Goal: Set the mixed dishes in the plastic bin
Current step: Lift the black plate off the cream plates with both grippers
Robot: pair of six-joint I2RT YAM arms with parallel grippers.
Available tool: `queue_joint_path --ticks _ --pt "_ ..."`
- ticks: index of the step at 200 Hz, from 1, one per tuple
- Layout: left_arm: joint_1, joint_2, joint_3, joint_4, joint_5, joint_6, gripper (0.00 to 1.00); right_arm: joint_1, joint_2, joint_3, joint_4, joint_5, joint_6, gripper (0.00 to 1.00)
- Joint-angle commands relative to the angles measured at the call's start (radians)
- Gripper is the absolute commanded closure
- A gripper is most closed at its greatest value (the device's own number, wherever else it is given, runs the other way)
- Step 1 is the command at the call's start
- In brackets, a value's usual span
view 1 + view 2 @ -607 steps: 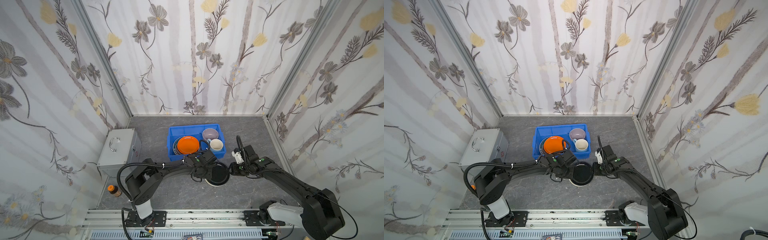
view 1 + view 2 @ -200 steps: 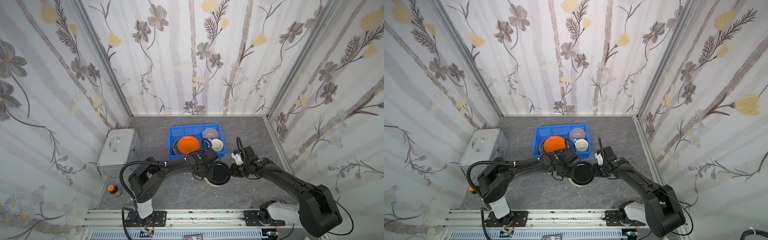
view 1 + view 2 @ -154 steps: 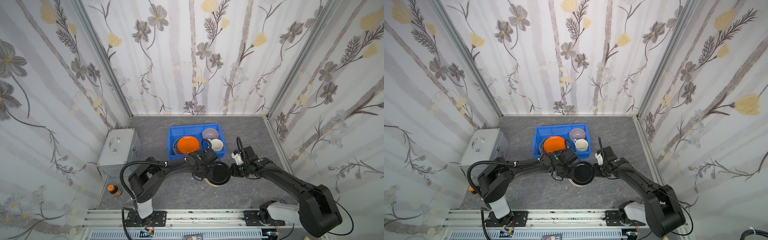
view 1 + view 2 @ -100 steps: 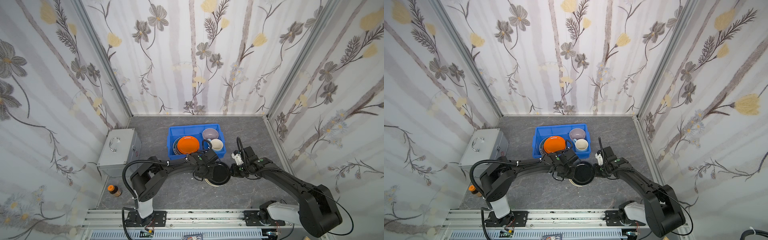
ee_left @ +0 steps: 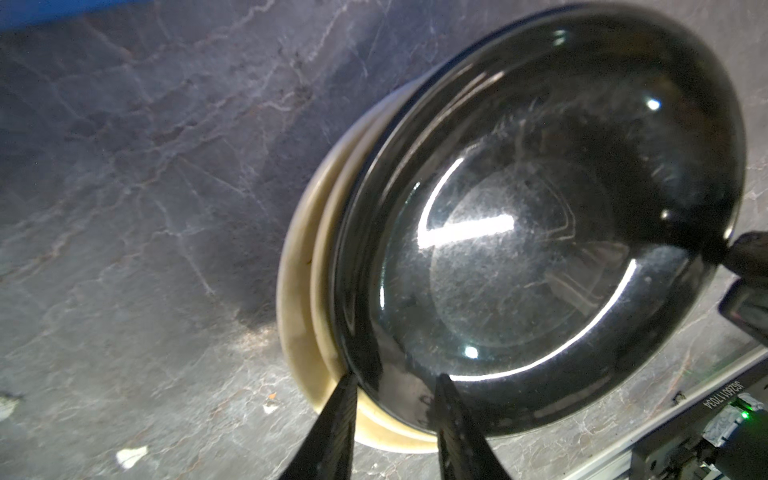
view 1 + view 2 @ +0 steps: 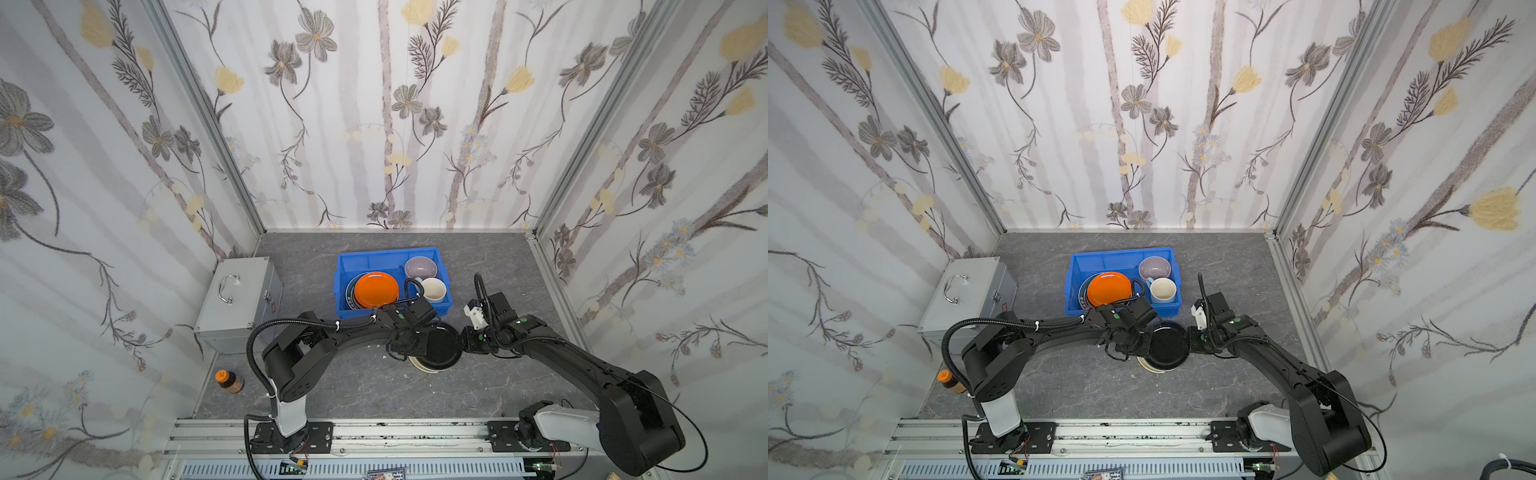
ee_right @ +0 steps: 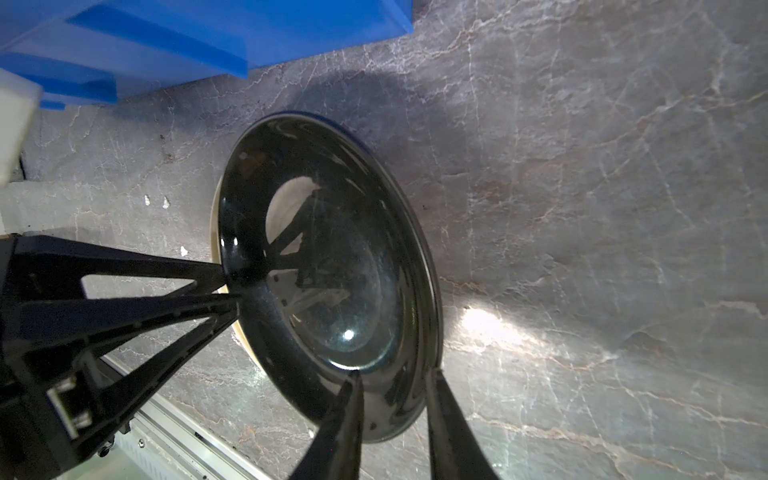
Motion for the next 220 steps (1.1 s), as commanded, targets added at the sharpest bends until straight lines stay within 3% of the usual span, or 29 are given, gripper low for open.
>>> queue_joint_path --ticks 1,55,125,205,220 --pt "0.0 0.013 0.003 0.022 0.014 0.011 0.67 0.001 0.01 0.005 0.025 0.002 0.008 0.72" --pt "0.0 0.029 0.016 0.02 0.021 0.014 0.71 0.0 0.029 0.006 0.036 0.004 0.003 0.73" --pt "0.001 0.051 0.043 0.005 0.026 0.017 0.72 -0.006 -0.002 0.02 0.025 0.076 -0.002 0.65" --pt "0.008 0.072 0.084 -0.016 0.029 0.031 0.74 -0.01 0.021 0.051 0.012 0.074 -0.029 0.79" --pt "0.009 0.073 0.087 -0.018 0.031 0.033 0.74 -0.01 0.023 0.054 0.008 0.074 -0.033 0.89"
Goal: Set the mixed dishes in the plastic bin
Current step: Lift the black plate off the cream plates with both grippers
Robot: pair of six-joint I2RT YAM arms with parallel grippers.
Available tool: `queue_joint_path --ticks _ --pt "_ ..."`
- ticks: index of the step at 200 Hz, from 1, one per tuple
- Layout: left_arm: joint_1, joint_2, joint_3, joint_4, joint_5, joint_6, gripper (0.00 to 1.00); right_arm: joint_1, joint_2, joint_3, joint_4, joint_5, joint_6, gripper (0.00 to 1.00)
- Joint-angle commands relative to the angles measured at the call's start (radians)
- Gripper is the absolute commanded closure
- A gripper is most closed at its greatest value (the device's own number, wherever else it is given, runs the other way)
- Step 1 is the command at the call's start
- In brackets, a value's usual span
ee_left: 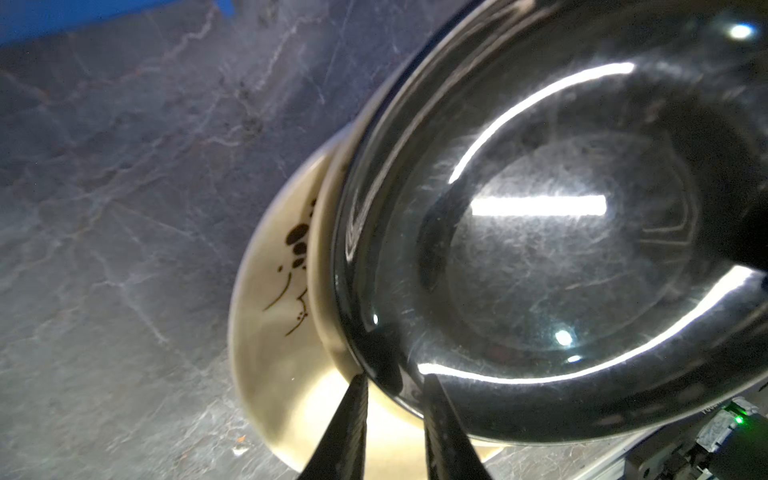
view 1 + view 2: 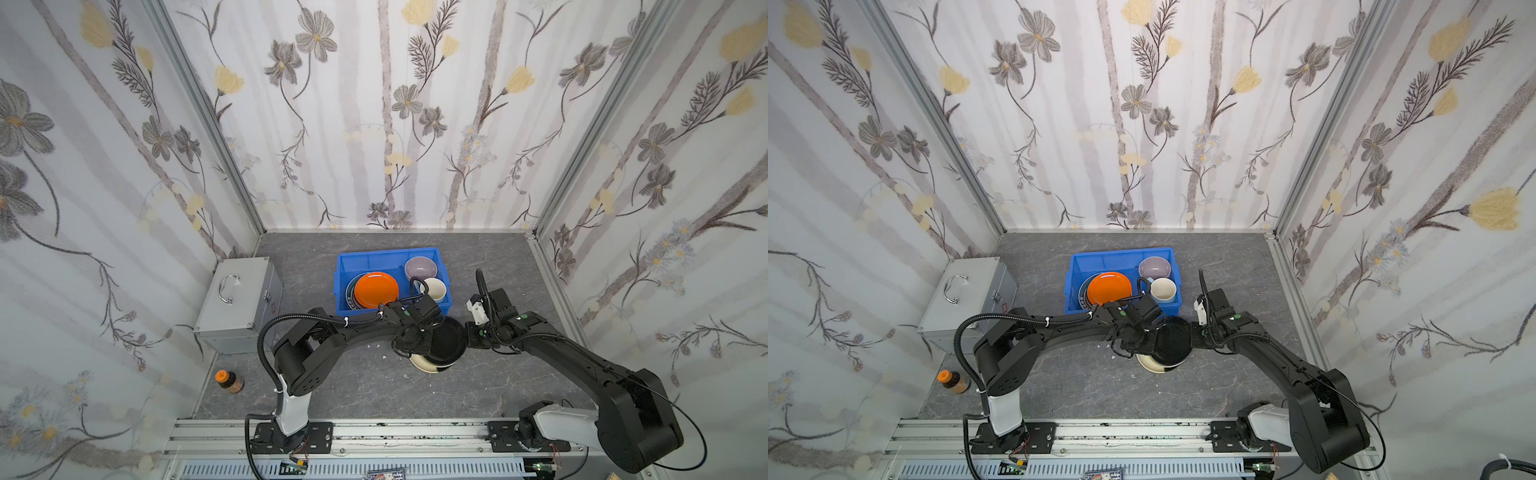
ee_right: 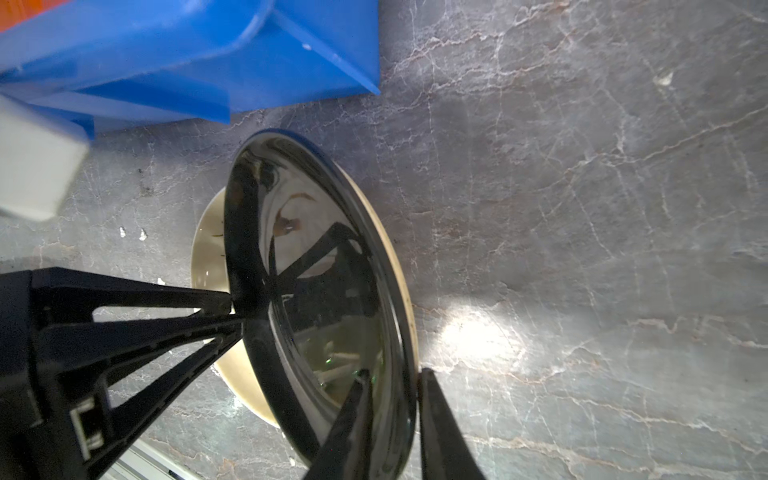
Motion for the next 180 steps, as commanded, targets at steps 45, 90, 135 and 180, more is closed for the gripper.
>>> queue_joint_path --ticks 45,90,135,180 --pt "0.005 0.0 0.011 -0.011 0.001 0.006 0.74 -0.005 -0.004 0.025 -0.002 0.01 -0.029 0.95" --pt "0.011 -0.023 0.01 -0.037 -0.019 0.007 0.74 -0.02 -0.02 0.028 -0.03 -0.009 -0.042 0.97" --pt "0.039 -0.132 -0.032 -0.103 -0.068 0.013 0.62 -0.026 -0.072 0.069 -0.082 -0.057 -0.047 0.96" --pt "0.07 -0.297 -0.07 -0.195 -0.133 0.02 0.49 -0.022 -0.137 0.112 -0.145 -0.126 -0.033 0.95"
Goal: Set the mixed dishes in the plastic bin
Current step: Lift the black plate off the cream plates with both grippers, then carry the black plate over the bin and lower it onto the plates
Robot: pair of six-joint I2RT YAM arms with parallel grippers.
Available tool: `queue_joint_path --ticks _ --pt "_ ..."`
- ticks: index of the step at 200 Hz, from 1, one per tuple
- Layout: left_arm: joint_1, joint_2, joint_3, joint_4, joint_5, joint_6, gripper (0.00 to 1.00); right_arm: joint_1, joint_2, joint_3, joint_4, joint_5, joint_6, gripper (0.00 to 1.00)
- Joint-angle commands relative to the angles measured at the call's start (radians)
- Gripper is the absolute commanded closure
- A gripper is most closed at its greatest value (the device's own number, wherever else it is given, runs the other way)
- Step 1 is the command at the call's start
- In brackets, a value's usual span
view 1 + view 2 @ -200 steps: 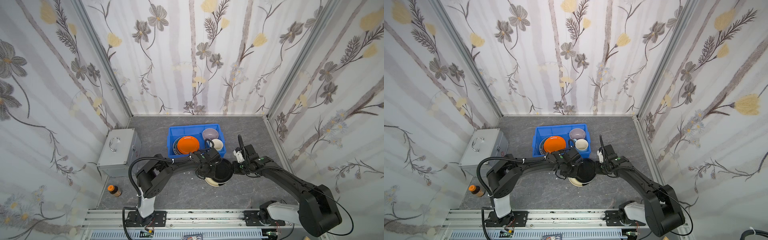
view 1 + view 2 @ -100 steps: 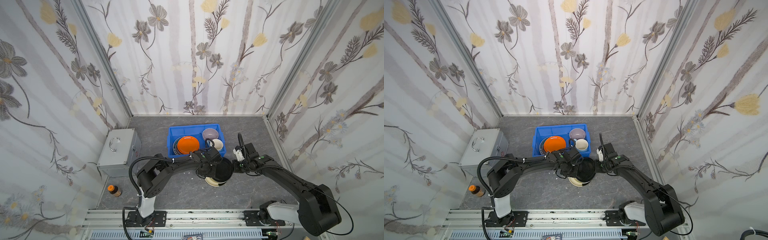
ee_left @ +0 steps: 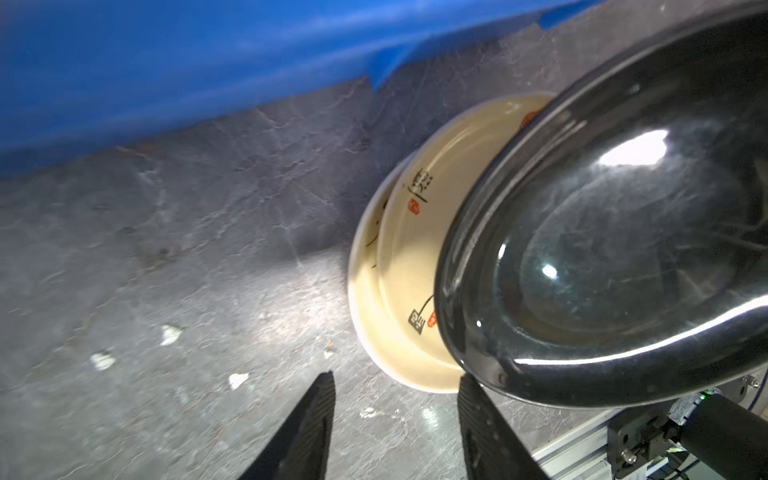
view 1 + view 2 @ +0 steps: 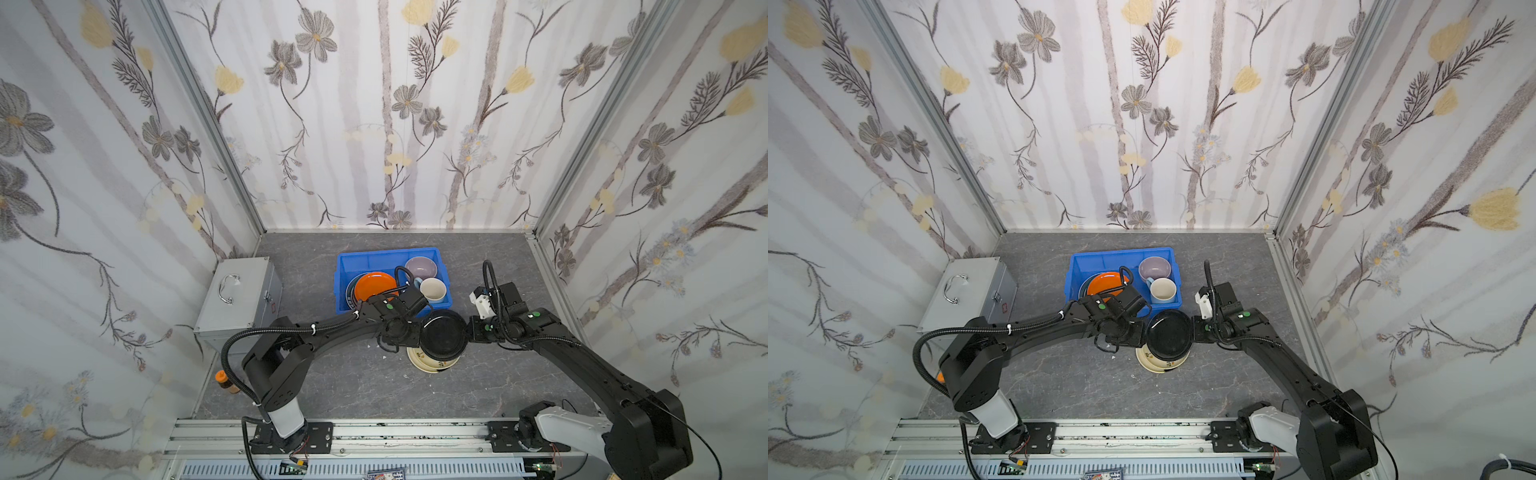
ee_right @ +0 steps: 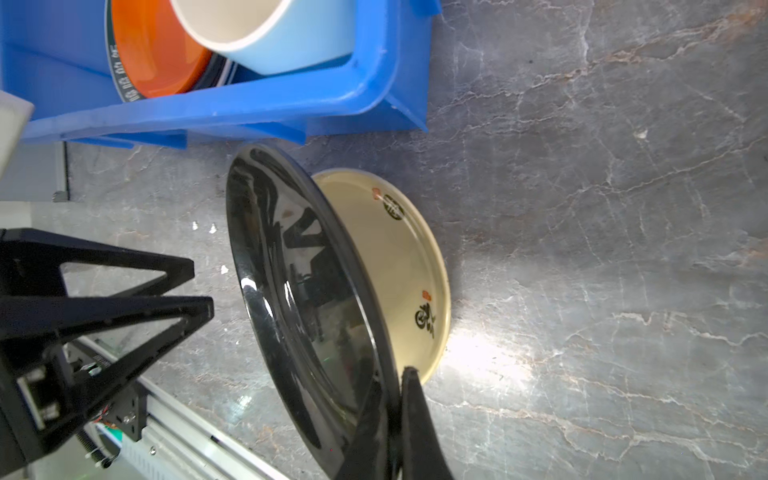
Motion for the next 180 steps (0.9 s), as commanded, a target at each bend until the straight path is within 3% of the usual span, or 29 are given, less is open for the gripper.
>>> queue_joint_path --ticks 1,40,49,60,63,126,180 --pt "0.014 -0.075 -0.019 -0.072 -0.06 0.008 0.49 0.003 -0.033 0.029 -0.028 -0.066 0.004 0.95" --pt "0.07 -0.265 -0.067 -0.119 -0.124 0.004 0.41 0.018 -0.067 0.118 -0.07 -0.088 0.032 0.94" --pt "0.093 -0.312 -0.076 -0.126 -0.125 0.008 0.31 0.021 -0.06 0.147 -0.074 -0.091 0.038 0.94" --pt "0.127 -0.366 -0.086 -0.137 -0.127 0.014 0.03 0.028 -0.042 0.186 -0.075 -0.093 0.044 0.94" --pt "0.135 -0.381 -0.089 -0.139 -0.124 0.017 0.0 0.03 -0.035 0.198 -0.075 -0.094 0.046 0.94" --pt "0.343 -0.59 -0.116 -0.209 -0.115 0.059 0.0 0.1 0.26 0.516 -0.046 -0.079 0.044 0.93" --pt "0.494 -0.566 -0.097 -0.177 -0.039 0.127 0.0 0.163 0.631 0.858 -0.046 -0.072 0.042 0.93"
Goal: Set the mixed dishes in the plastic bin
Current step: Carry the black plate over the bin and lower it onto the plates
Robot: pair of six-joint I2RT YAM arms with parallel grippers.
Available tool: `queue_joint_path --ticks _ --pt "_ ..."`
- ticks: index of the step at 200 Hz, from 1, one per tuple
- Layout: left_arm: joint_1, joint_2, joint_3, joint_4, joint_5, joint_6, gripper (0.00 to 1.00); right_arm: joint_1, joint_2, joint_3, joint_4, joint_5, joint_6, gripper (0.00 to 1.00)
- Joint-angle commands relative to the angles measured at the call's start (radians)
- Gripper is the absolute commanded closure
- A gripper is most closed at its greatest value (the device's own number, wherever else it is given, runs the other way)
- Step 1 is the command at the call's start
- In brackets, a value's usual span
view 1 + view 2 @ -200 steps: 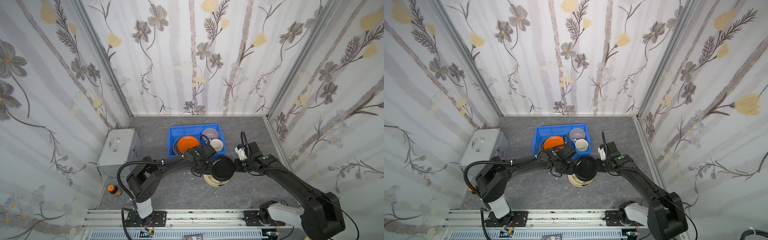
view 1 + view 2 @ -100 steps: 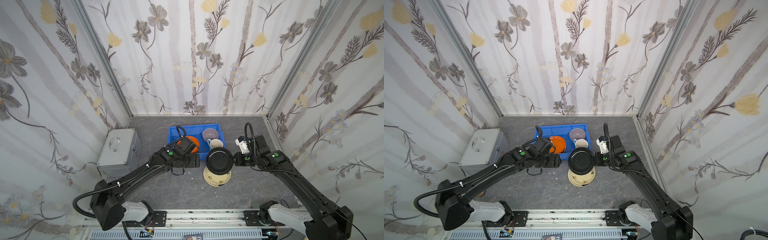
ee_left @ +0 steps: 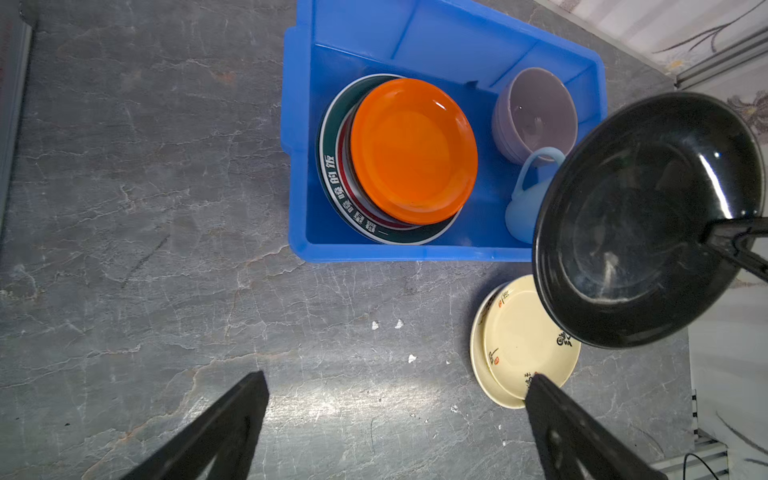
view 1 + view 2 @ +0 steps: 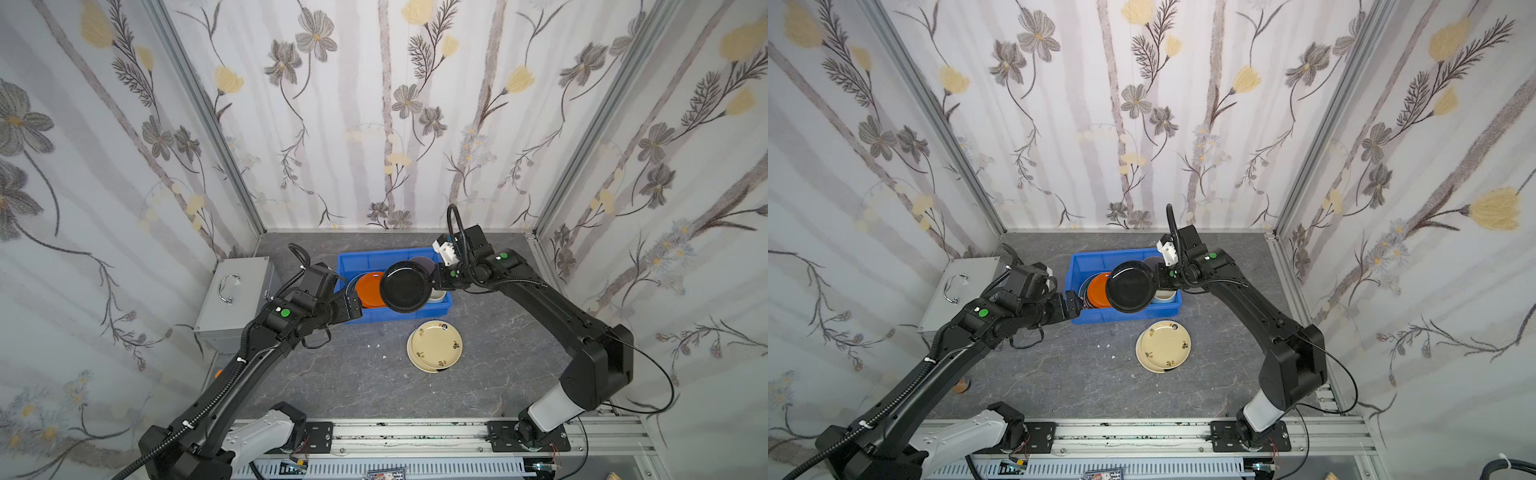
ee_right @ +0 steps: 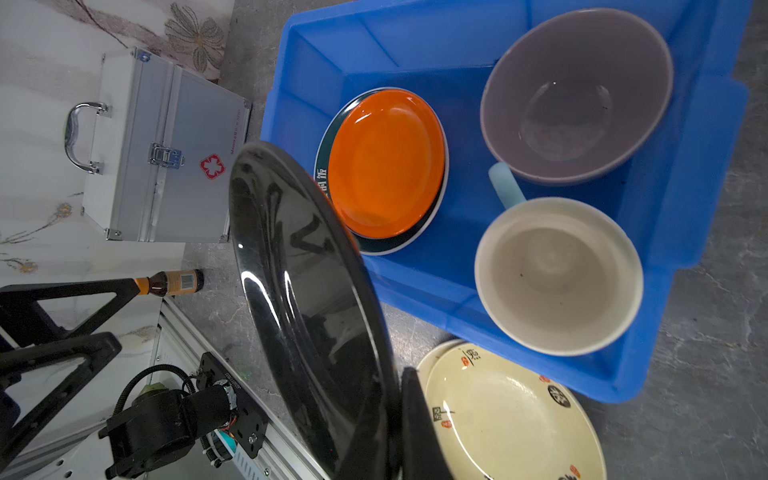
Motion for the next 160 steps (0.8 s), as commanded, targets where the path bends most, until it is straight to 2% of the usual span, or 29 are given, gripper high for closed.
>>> queue_joint_path --ticks 1,35,61,111,160 --pt "0.053 0.024 0.018 0.014 0.042 0.055 0.0 0.017 0.127 0.12 0.038 -0.004 0.001 0.93" --pt "0.169 0.105 0.071 0.05 0.126 0.112 0.0 0.037 0.354 0.355 -0.011 -0.02 -0.001 0.93" --pt "0.241 0.173 0.104 0.092 0.195 0.135 0.0 0.045 0.484 0.467 -0.019 -0.023 0.011 0.93" --pt "0.289 0.279 0.129 0.132 0.264 0.171 0.0 0.046 0.644 0.547 -0.01 -0.039 0.039 0.92" --pt "0.322 0.365 0.175 0.145 0.323 0.188 0.0 0.046 0.692 0.588 -0.022 -0.047 0.057 0.9"
